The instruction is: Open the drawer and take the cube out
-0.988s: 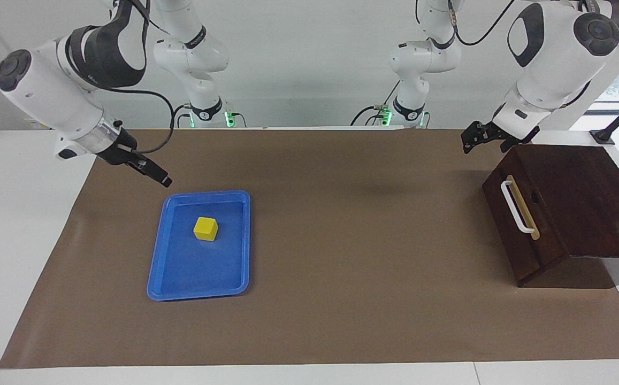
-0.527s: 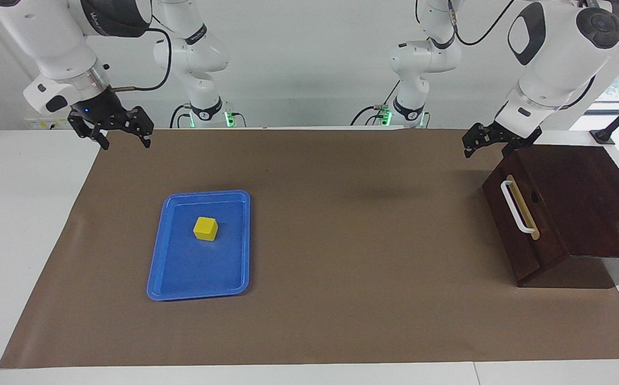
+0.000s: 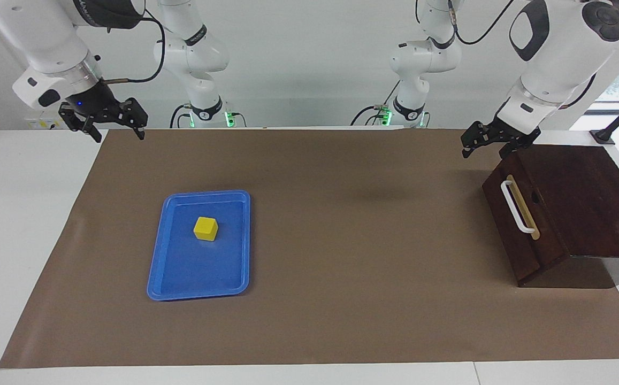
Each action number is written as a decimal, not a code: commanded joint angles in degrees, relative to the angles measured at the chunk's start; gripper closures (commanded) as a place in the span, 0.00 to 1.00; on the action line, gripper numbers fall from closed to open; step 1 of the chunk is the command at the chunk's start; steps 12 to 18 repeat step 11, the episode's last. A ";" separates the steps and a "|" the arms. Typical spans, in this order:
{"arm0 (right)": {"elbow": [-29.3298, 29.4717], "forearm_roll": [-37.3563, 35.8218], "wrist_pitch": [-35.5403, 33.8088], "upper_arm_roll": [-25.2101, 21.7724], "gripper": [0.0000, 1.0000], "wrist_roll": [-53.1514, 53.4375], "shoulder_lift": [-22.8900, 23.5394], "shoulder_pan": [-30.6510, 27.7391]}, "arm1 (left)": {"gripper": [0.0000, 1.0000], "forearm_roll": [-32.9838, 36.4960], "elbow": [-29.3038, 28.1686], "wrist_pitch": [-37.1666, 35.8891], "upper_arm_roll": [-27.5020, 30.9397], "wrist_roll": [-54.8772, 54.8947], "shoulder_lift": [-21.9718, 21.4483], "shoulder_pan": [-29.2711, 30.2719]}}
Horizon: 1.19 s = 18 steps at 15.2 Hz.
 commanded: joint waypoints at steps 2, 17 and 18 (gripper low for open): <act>-1.40 -1.49 1.29 1.04 0.00 -0.84 -0.52 -0.98 | 0.00 -0.59 -0.19 0.80 0.46 -0.27 -0.77 -0.19; -2.37 -1.75 2.96 1.04 0.00 -0.84 -0.79 -0.45 | 0.00 -0.51 -0.72 0.44 0.63 -0.18 -1.20 0.34; -2.37 -1.75 2.96 1.04 0.00 -0.84 -0.79 -0.45 | 0.00 -0.51 -0.72 0.44 0.63 -0.18 -1.20 0.34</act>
